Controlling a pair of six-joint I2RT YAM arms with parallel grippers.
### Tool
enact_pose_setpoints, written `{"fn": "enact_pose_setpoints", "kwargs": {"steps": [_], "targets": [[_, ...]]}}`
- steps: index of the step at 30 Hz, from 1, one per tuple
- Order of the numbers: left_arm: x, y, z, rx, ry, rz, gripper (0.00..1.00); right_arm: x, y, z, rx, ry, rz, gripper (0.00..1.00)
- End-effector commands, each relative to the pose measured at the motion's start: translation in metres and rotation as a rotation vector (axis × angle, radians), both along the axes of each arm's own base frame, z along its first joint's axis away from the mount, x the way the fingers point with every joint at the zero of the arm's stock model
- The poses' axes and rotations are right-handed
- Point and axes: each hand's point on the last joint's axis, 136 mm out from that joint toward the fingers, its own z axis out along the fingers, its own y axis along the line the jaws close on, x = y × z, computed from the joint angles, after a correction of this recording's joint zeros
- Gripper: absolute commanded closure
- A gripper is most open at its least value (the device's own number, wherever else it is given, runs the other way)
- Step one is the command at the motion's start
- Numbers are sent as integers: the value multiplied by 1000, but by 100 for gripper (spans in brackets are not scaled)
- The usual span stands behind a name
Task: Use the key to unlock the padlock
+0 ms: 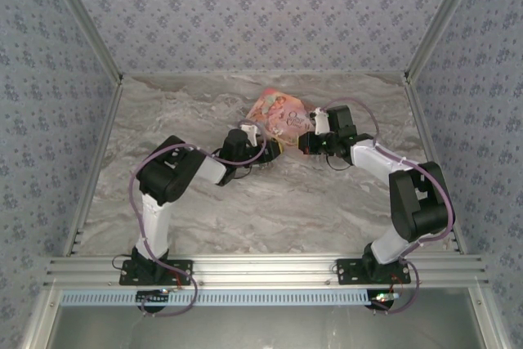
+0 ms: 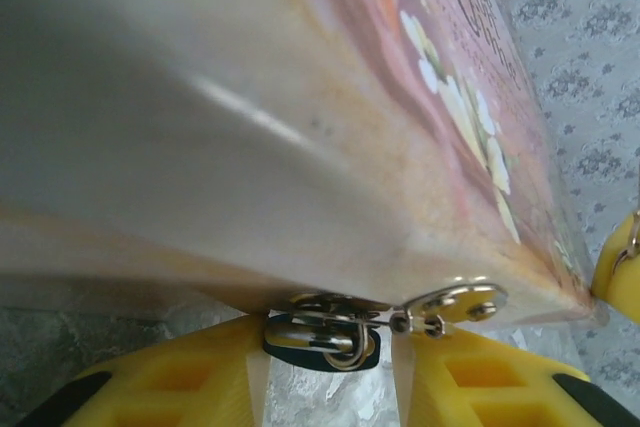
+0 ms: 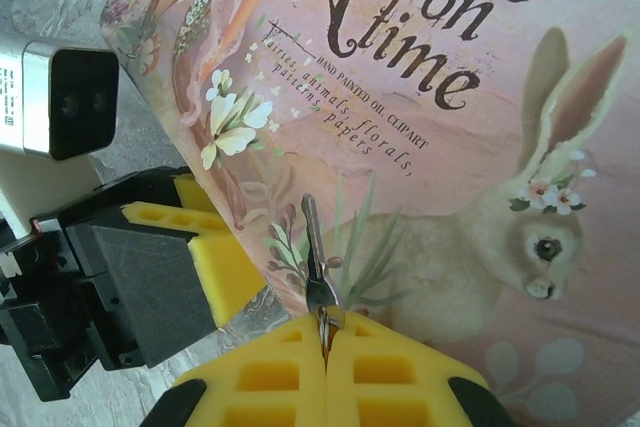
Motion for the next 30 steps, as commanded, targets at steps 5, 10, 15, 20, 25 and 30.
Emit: {"fn": "enact_pose_setpoints", "kwargs": {"steps": [5, 10, 15, 20, 25, 30], "targets": [[6, -8, 6, -51, 0, 48, 64, -16, -1, -17, -21, 77, -2, 100], [8, -7, 8, -64, 7, 69, 69, -16, -1, -16, -20, 76, -2, 100], [8, -5, 11, -79, 16, 79, 73, -12, 0, -6, -18, 38, 3, 100], [3, -3, 18, -91, 31, 86, 73, -9, -8, 30, -49, -85, 11, 100], [-5, -3, 27, -110, 92, 84, 75, -33, -18, 47, -143, -186, 71, 100], [-14, -1, 36, -132, 190, 89, 77, -76, -13, 29, -256, -219, 164, 100]]}}
